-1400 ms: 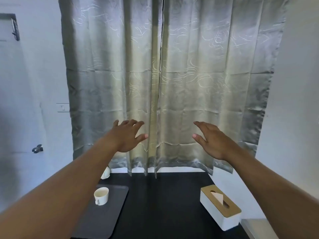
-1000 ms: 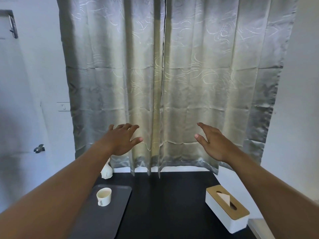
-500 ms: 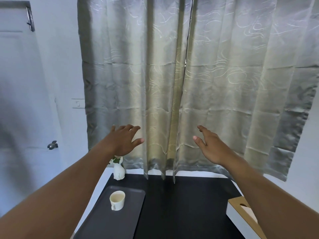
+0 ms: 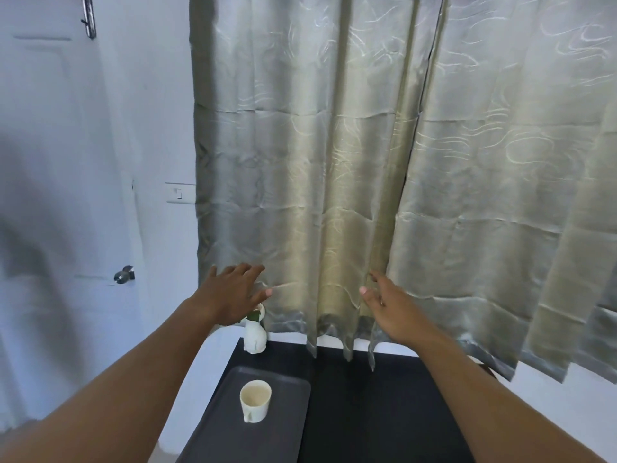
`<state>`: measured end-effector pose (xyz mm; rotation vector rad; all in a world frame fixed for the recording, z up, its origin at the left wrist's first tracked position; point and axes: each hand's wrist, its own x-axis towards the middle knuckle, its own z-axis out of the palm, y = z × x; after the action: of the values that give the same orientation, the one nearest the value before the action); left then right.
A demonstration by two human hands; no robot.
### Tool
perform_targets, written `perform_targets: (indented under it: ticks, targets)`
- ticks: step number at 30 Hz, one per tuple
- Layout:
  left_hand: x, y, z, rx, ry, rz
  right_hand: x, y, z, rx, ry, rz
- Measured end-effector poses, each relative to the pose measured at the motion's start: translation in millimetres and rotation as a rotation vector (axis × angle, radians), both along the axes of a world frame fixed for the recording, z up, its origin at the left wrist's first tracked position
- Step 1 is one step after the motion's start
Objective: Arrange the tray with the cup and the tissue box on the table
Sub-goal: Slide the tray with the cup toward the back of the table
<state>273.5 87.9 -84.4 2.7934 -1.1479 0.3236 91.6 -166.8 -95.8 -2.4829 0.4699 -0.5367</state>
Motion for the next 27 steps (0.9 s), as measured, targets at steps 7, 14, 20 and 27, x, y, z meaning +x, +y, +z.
perform_targets:
  ticks: [7, 14, 20, 27]
  targets:
    - [37.6, 4.5, -33.5, 0.01, 0.064, 0.016, 30.2, 7.9, -34.7, 0.026, 0.058, 0.042]
    - [58.5, -30.9, -70.8, 0.055, 0.108, -0.003, 48.9, -21.6, -69.5, 0.098, 0.13, 0.005]
    - [72.6, -52.4, -92.1, 0.07, 0.194, 0.038, 70.4, -56.8, -87.0, 0.166, 0.146, 0.035]
    - [97.6, -69.8, -104.3, 0.07, 0.197, 0.105, 88.3, -109.8, -96.5, 0.216, 0.147, -0.009]
